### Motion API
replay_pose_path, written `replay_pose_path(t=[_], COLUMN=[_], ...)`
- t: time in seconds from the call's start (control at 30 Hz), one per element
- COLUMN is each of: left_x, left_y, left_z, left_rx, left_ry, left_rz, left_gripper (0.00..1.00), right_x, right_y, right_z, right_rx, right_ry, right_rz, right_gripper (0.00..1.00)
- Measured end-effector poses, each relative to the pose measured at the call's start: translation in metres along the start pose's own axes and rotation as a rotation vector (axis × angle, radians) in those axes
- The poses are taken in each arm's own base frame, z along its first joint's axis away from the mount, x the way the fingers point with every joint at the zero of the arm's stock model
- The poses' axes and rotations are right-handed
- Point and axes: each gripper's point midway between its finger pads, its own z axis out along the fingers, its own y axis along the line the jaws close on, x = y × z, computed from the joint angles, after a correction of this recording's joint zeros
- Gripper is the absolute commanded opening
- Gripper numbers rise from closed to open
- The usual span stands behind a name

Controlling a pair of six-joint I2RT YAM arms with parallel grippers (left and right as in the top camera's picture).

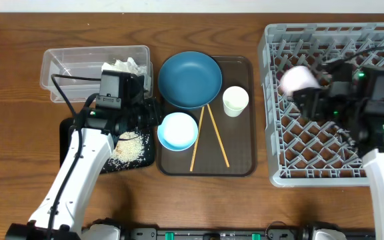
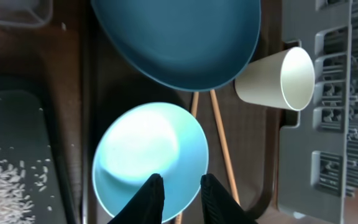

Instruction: Sort waste into correct bins and load items into the dishwasher rack

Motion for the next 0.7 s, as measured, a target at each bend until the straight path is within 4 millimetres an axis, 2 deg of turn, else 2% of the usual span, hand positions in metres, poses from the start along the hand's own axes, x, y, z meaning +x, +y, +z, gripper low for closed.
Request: replay_pose_path(t=[0.37, 0.57, 0.7], left_x=[0.003, 0.003, 0.004], left_y=[0.006, 0.007, 0.007], left_z=[0.000, 0.000, 0.000], left_rx=[-0.033, -0.034, -0.034], left_ry=[0.008, 0.010, 0.010], left_rz=[-0.002, -0.003, -0.003], left_gripper=[0.26, 0.27, 0.27], right_x=[-0.006, 0.004, 0.011], right_y=[-0.126, -0.189, -0.225], right_z=[-0.061, -0.076, -0.076], right_rx=[0.383, 0.479, 0.510], right_ry=[0.039, 0.152, 0.194], right_rz=[0.342, 0.542, 0.632], right_gripper=[0.01, 0.01, 0.01])
